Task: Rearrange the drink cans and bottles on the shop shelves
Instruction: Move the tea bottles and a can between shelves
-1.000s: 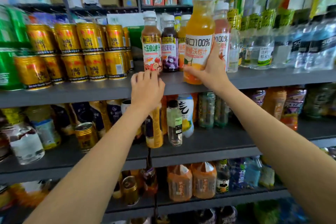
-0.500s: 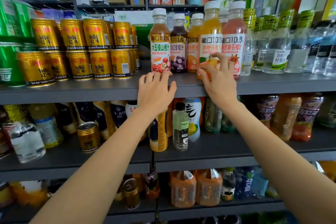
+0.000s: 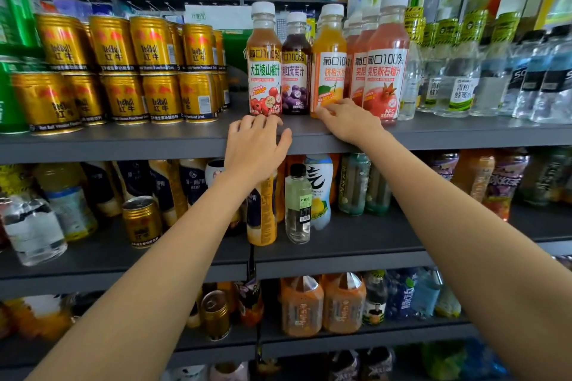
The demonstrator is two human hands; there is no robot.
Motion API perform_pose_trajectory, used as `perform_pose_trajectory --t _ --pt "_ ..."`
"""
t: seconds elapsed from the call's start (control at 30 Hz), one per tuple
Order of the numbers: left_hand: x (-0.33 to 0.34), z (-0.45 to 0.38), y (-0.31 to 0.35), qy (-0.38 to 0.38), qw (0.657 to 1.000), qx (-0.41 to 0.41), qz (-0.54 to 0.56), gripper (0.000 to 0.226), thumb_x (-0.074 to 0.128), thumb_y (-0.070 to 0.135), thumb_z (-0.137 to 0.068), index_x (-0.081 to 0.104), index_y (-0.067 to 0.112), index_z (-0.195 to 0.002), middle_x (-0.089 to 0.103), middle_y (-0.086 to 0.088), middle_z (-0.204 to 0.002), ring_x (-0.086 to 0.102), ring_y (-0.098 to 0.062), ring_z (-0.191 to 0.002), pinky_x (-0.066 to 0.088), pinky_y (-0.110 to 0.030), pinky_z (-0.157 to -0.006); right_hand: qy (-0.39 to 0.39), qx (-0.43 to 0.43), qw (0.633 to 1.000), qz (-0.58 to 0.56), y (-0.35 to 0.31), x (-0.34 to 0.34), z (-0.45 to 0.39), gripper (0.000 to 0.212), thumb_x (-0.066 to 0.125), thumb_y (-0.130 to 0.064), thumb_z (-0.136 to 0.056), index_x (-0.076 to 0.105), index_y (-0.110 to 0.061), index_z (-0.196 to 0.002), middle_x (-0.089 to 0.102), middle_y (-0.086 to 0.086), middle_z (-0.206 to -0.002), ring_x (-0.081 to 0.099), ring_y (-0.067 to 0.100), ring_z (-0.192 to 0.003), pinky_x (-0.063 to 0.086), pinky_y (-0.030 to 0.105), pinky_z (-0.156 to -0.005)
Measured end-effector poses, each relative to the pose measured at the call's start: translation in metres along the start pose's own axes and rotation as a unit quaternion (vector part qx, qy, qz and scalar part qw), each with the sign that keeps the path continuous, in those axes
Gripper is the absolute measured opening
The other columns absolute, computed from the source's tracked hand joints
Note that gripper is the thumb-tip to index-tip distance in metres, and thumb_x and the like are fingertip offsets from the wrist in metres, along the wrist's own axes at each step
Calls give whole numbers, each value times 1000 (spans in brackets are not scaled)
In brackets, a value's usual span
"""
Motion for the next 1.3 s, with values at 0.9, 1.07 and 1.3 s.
perform_pose_trajectory --t 0.9,1.07,1.3 --pt "58 190 -83 -179 976 -79 96 49 48 13 -90 34 12 -137 36 -5 -132 55 -26 -103 47 -40 -84 108 62 959 -254 -12 171 82 77 65 -5 -82 21 -12 -145 33 12 -145 48 33 -120 42 39 -91" --pt "64 190 -74 -176 975 -69 114 49 47 14 -91 33 14 -138 37 -4 -129 55 -26 -102 48 -41 -82 114 -29 964 -239 -17 160 115 70 63 -3 -84 25 -7 -143 36 12 -142 46 28 -120 40 28 -86" --pt "70 192 -52 -214 963 -21 160 60 51 18 -91 23 17 -143 40 -4 -132 50 -20 -114 44 -33 -90 110 -191 967 -125 -4 141 194 67 63 8 -78 36 -17 -134 49 7 -128 50 27 -114 49 39 -86"
Point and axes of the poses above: each hand's wrist, its own z-axis away from the middle knuckle, its own x-axis out of the palm, y = z × x, the point moved 4 cm from there along -z, towards the middle knuckle
